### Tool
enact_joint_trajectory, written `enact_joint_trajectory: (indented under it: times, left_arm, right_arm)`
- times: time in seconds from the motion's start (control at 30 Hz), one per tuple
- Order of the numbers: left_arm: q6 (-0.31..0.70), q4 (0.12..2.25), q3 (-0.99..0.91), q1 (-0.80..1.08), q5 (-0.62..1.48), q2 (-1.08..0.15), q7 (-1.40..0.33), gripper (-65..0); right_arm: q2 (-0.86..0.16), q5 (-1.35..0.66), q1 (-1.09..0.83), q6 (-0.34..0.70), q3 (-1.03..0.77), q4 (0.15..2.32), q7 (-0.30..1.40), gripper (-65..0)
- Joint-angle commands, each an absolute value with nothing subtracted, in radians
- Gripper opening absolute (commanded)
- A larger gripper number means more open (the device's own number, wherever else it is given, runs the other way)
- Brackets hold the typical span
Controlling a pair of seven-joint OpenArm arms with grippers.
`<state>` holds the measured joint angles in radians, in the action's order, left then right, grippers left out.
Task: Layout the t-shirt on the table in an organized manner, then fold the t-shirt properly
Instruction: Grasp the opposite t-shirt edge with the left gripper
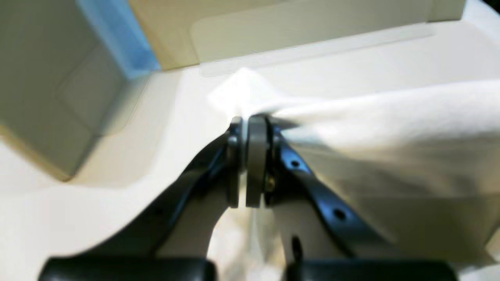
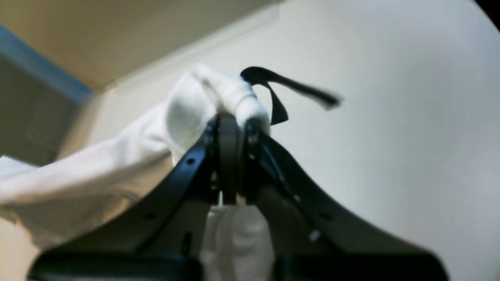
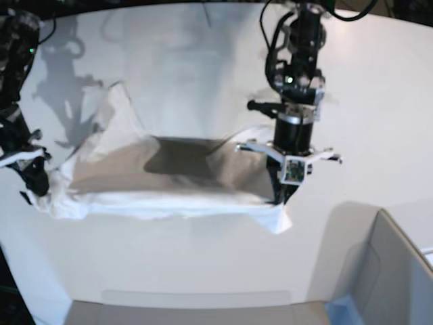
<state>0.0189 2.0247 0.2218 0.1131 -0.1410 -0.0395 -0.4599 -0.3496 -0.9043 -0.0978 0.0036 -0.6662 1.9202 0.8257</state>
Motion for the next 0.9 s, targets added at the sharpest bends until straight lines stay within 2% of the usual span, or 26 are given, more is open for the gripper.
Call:
enact_joint_trajectory:
  times: [0.0, 0.13, 0.27, 0.43, 0.6, 0.77, 0.87]
  left_arm:
    - [0.008, 2.051, 0.206, 0.127, -0.153, -0.053, -0.394, -65.0]
    - [0.008, 2.046, 0.154, 0.194, -0.153, -0.101, -0.237, -65.0]
    - [0.007, 1.914, 0.159, 0.104, -0.15, -0.105, -0.289, -63.4]
    - [-0.016, 1.592, 0.239, -0.117, -0.151, -0.104, -0.378, -34.1]
    - [-0.166, 1.624, 0.268, -0.107, -0.153, -0.101, -0.38, -33.4]
    - [-0.176, 1.755, 0.263, -0.036, -0.153, -0.104, -0.389, -33.5]
    - [-0.176, 1.842, 0.263, 0.031, -0.154, -0.105, -0.389, -33.5]
  right_arm:
    - [-0.372, -0.909, -0.087, 0.008, -0.679, 1.926, 0.796, -65.0]
    - [-0.375, -0.908, -0.044, 0.005, -0.668, 1.794, 0.8, -65.0]
    - [-0.377, -0.901, 0.028, 0.002, -0.613, 1.621, 0.8, -65.0]
    - [-0.392, -0.851, 0.166, 0.001, -0.522, 1.446, 0.796, -65.0]
    - [-0.404, -0.746, 0.243, -0.001, -0.487, 1.425, 0.799, -65.0]
    - [-0.406, -0.746, 0.214, 0.002, -0.487, 1.508, 0.799, -45.9]
    - [-0.406, -0.746, 0.159, 0.002, -0.489, 1.61, 0.797, -39.7]
